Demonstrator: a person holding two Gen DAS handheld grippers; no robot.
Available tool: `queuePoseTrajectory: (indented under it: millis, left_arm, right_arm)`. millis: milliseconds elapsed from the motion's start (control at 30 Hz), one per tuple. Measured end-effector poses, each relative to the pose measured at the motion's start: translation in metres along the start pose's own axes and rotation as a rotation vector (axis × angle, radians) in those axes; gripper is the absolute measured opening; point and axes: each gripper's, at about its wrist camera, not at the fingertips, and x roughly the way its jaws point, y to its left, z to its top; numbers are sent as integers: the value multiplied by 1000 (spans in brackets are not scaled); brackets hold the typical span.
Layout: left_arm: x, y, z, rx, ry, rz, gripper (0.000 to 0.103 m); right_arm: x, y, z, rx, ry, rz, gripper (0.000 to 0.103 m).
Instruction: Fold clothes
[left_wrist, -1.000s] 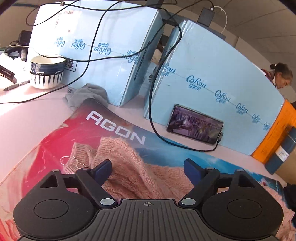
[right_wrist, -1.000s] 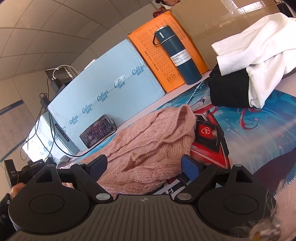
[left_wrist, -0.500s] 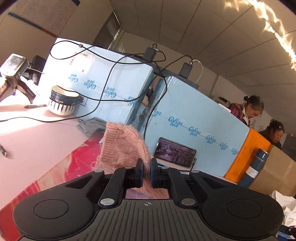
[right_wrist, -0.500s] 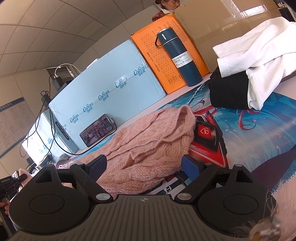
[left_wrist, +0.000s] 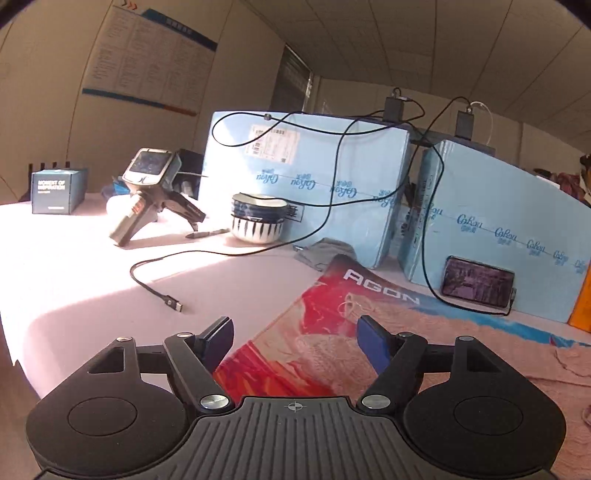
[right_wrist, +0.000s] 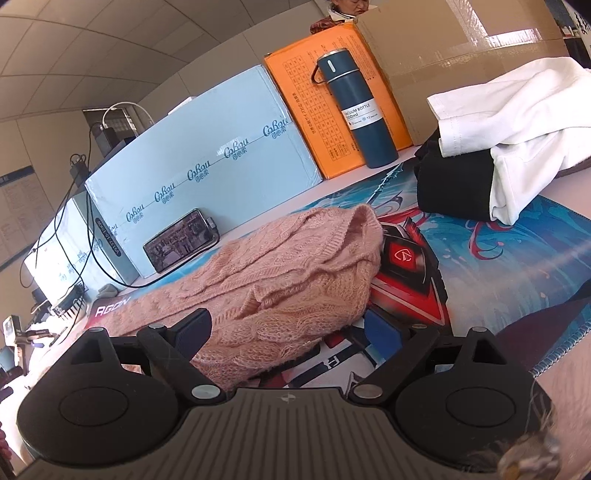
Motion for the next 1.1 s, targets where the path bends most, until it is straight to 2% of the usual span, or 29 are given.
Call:
queuePoseTrajectory:
  millis: [67,167,267,367,433,533,600,667,733,867,900,933,967,1000,1033,1067,1100]
  left_arm:
    - [9,-23,5,57,6,-92,84]
    - [24,-55,16,147,-3,-173,88]
    - [52,-81,26,256,5,-218,93]
    - [96,-97,32,325,107,-193,93]
    - [127,-97,33,338,195,-158,93]
    - [160,-88,33,310,252,-57,93]
    - [176,-80,32,265,318,-52,93]
    - [190,-74,29,231,382,-65,93]
    - [194,-78,23,247,399,-80,93]
    - [192,-82,21,255,390,-103,89]
    - [190,-82,21,260,384,-119,81]
    - [188,-84,21,268,378,-137,68]
    - [188,-86,22,278,375,-159,50]
    - [188,-90,22,288,374,-183,40]
    - [188,-94,23,299,373,-207,23]
    - [190,-97,23,306,372,-221,14]
    - [194,-102,24,314,368,-214,14]
  right_arm:
    - [1,9,-3,-62,13,-16,88]
    - [2,18,-3,-120,18,-64,87]
    - [1,17,6,-103,-16,-38,88]
    - [6,18,19,-80,-18,-36,88]
    - [9,24,24,-124,-18,-30,88]
    - [18,31,40,-226,-48,-53,90]
    - [32,28,58,-250,-42,-72,90]
    - [61,22,83,-254,3,-98,90]
    - [93,15,101,-251,67,-126,90]
    - [174,5,113,-267,299,-188,89]
    - [186,6,109,-284,325,-207,84]
    - [189,9,103,-331,299,-211,83]
    - [190,13,97,-373,278,-208,68]
    - [187,17,94,-397,270,-180,48]
    - [185,20,91,-420,261,-162,37]
    - [184,22,91,-445,243,-179,17]
    - [183,25,91,-470,225,-196,14]
